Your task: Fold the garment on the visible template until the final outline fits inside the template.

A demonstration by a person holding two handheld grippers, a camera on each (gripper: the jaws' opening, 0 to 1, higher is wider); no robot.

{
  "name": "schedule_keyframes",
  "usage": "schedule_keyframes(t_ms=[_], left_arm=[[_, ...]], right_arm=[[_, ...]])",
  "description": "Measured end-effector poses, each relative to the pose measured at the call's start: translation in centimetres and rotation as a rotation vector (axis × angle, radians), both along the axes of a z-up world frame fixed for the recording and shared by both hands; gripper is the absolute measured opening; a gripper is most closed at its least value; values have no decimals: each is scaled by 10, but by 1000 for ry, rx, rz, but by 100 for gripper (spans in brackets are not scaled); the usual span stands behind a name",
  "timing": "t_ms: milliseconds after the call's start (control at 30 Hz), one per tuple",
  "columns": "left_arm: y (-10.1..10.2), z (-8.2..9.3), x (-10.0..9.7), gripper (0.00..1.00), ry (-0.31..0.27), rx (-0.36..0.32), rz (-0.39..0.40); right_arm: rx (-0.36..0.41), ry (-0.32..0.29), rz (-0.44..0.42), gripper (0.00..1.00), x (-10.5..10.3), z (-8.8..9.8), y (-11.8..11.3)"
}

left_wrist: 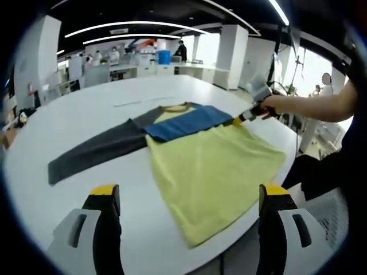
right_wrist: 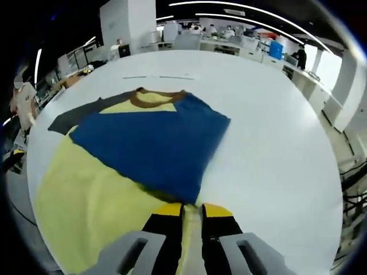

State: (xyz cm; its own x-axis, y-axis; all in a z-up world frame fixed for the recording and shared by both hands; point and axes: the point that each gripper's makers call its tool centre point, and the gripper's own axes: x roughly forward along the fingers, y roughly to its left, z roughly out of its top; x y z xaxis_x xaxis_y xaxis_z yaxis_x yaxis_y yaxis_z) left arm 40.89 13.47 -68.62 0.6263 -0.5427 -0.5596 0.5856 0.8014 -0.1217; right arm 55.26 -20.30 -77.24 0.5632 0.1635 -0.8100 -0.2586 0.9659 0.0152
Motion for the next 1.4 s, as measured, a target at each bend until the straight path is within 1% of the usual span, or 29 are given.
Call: schedule_keyframes(t_ms=[200, 433, 733, 1133, 1400], left_arm=[[3, 0, 2, 97, -4, 1, 8], [6, -1, 4, 97, -1, 4, 14], [12, -1, 8, 97, 0, -1, 34], [17, -3, 9, 96, 7, -1, 51], [17, -2, 10, 96, 6, 2, 50]], right_arm=[[6, -7, -1, 0, -1, 0, -1], [18, -11, -11, 0, -1, -2, -5], [6, -18, -20, 0, -2, -2, -10], [3, -6, -25, 0, -2, -3, -23], [-2, -1, -33, 0, -11, 0, -27]])
